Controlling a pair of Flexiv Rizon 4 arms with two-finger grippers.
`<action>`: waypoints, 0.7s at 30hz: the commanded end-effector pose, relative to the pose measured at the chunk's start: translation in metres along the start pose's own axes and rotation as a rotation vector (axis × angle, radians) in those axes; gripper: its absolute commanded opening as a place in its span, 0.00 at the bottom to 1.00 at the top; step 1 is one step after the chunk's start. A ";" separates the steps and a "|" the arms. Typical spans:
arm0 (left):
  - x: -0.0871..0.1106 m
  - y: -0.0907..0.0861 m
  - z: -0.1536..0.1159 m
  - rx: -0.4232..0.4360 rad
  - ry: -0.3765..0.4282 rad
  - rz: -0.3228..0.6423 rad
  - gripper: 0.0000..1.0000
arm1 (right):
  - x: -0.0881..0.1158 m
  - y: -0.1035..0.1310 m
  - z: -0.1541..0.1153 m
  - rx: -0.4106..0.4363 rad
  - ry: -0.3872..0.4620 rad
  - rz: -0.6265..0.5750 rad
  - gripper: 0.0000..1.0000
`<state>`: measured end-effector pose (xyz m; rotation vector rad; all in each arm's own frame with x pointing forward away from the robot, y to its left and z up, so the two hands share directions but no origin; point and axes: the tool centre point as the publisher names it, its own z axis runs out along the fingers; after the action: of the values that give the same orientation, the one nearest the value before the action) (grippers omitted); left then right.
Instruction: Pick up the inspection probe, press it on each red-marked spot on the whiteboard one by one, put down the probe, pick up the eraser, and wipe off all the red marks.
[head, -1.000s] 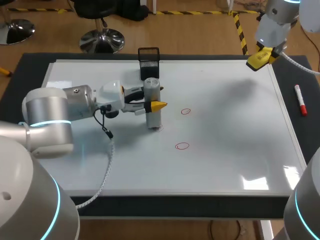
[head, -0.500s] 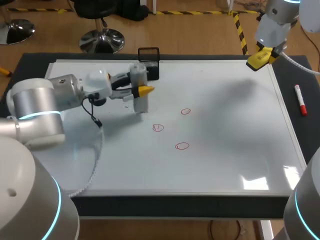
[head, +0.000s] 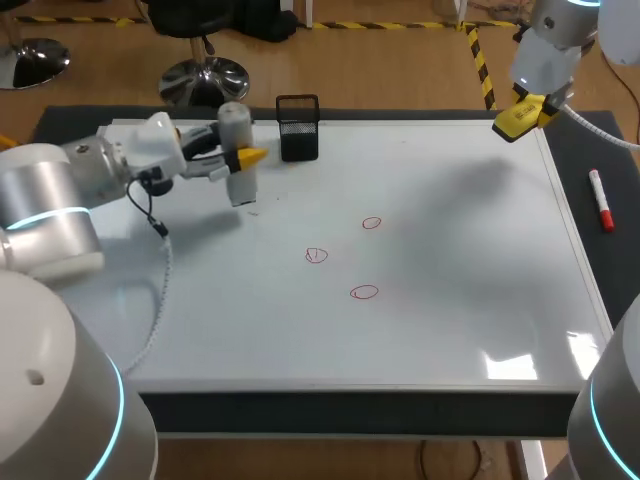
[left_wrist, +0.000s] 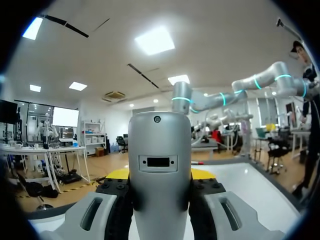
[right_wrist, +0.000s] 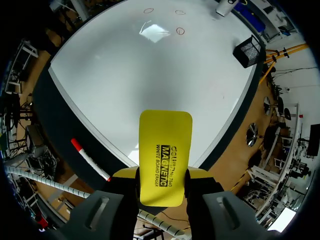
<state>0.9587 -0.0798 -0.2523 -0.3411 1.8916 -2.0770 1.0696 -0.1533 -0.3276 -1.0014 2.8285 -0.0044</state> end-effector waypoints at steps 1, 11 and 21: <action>-0.015 0.000 -0.012 -0.005 -0.028 -0.010 0.00 | 0.000 -0.001 -0.001 0.001 0.004 -0.002 0.00; -0.056 -0.001 -0.026 -0.019 -0.075 -0.020 0.00 | 0.000 -0.001 -0.001 0.001 0.004 -0.002 0.00; -0.075 0.005 -0.031 -0.029 -0.098 -0.048 0.00 | 0.000 -0.001 -0.001 0.001 0.004 -0.002 0.00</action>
<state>1.0126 -0.0229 -0.2588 -0.4929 1.8675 -2.0227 1.0695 -0.1533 -0.3276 -1.0014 2.8284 -0.0044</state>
